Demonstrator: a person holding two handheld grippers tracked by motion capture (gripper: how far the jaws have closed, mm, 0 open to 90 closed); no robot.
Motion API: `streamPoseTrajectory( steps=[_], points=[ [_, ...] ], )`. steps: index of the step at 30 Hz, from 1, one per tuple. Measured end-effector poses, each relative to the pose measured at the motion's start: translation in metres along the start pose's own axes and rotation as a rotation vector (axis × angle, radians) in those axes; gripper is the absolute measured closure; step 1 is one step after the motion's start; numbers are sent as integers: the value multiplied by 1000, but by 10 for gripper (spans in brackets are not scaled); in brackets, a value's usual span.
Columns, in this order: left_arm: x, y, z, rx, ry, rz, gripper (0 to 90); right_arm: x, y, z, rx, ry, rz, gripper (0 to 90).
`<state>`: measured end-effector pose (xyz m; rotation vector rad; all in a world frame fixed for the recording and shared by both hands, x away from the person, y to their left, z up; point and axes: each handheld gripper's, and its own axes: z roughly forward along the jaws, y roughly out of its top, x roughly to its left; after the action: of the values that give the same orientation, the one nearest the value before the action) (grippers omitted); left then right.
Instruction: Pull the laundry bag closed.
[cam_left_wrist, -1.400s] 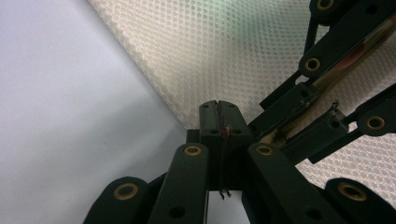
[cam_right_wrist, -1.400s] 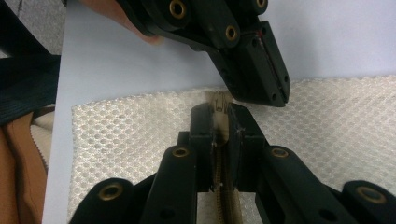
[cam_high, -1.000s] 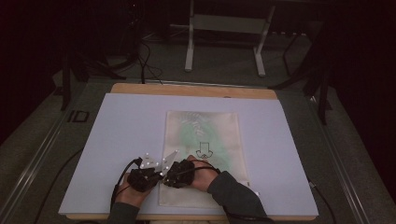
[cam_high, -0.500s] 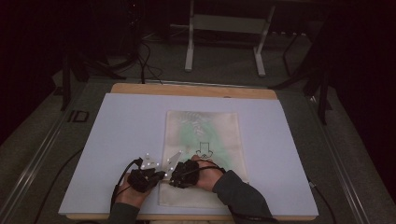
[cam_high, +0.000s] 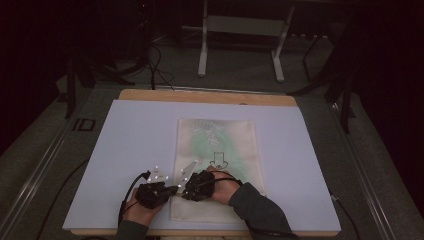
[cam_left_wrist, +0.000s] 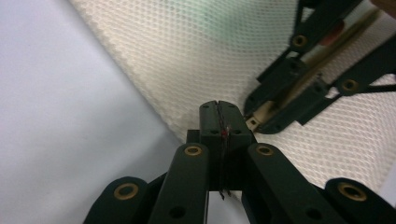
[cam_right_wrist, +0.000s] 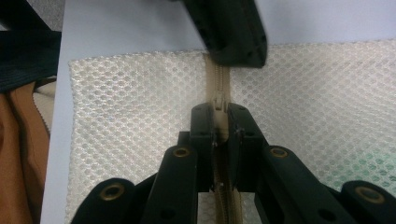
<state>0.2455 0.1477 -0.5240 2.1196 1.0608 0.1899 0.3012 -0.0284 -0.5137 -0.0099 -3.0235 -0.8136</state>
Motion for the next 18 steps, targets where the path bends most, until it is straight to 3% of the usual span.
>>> streamPoseTrajectory(
  steps=[5, 18],
  points=[
    [1, -1, 2, 16, -9, -4, 883, 0, 0, 0, -1, -1, 0, 821],
    [-5, 1, 8, 55, 35, 37, 892, 4, 3, -1, 37, -19, -39, 822]
  ],
)
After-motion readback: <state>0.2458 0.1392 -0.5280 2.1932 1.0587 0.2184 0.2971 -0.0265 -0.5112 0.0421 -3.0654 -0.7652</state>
